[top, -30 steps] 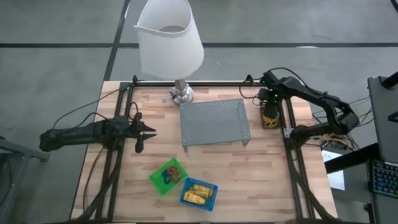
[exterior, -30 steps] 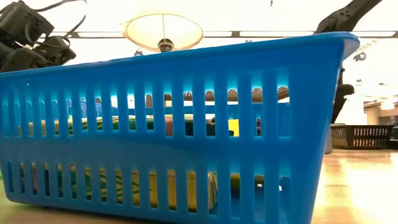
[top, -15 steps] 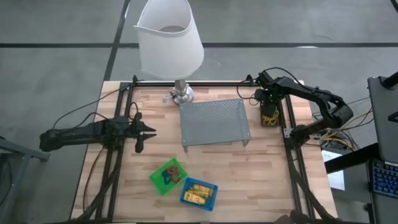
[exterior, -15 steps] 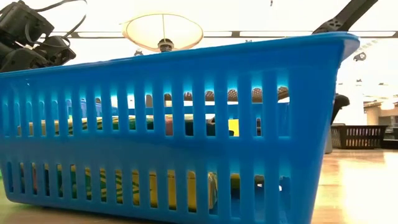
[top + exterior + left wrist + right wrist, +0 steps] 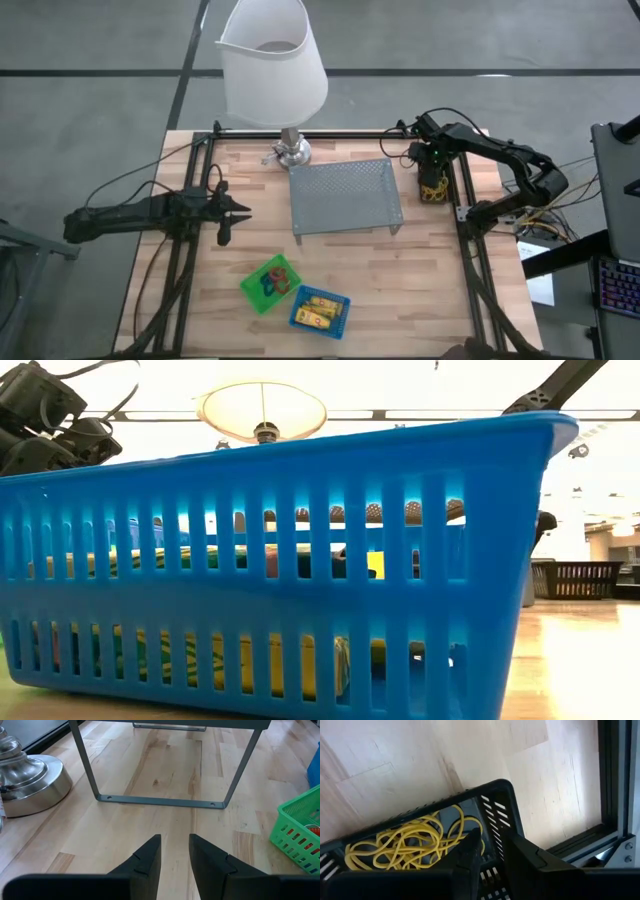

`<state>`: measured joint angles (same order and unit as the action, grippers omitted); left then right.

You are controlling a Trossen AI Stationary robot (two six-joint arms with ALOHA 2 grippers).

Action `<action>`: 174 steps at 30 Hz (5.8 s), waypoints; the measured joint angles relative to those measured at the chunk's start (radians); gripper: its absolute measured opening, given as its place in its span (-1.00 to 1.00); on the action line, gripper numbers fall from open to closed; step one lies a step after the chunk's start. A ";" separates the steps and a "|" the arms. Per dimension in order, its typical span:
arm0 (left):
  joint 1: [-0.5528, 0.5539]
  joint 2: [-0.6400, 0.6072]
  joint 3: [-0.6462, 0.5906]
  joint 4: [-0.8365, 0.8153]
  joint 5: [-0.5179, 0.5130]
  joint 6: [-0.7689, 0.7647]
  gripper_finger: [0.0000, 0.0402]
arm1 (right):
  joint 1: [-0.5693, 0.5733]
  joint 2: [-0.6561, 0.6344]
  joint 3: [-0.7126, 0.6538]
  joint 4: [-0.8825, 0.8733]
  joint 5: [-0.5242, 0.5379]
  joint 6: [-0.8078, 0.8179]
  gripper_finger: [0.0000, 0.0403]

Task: Pick & Place Office Desk Supplies
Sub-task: Put the black basket on the shelf

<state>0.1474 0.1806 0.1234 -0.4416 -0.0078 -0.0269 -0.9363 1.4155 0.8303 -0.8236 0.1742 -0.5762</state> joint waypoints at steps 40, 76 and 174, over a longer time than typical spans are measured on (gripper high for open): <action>0.000 0.000 0.000 0.000 0.000 0.000 -0.47 | 0.003 -0.002 -0.059 -0.222 -0.363 0.518 -0.96; 0.000 0.000 0.000 0.000 0.000 0.000 -0.47 | 0.353 -0.088 -0.137 -0.222 -0.392 0.761 -0.96; 0.000 0.000 0.000 0.000 -0.023 0.000 -0.47 | 0.558 -0.523 -0.198 -0.044 0.083 0.008 -0.25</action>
<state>0.1478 0.1802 0.1237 -0.4412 -0.0303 -0.0273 -0.3779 0.8928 0.6319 -0.8680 0.2573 -0.5683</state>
